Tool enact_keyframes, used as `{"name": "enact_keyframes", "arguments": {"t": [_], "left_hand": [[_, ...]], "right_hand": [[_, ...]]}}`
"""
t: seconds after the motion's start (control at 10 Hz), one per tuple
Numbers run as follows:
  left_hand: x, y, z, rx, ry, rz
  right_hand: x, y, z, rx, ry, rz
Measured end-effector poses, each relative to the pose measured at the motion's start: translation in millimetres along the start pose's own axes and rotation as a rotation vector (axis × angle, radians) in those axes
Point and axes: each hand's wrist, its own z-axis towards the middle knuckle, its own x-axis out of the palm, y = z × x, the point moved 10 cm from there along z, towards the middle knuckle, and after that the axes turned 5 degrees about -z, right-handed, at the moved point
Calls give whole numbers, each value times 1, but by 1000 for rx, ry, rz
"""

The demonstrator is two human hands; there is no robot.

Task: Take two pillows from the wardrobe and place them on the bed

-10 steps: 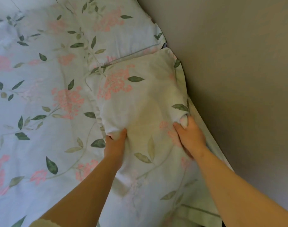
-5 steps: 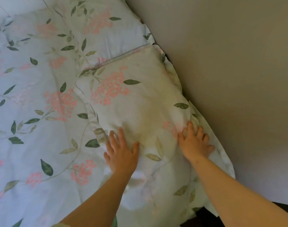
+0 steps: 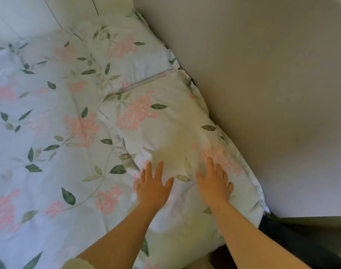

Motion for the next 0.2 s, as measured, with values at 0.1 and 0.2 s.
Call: {"name": "enact_keyframes", "arguments": {"t": [0.1,0.2], "left_hand": [[-21,0,-21,21,9,-75],[-43,-5,-48,98,1,-150]], "right_hand": [[-10,15,-35,-3,-11,68],[-19,35,-77,-69,-88,86]]}}
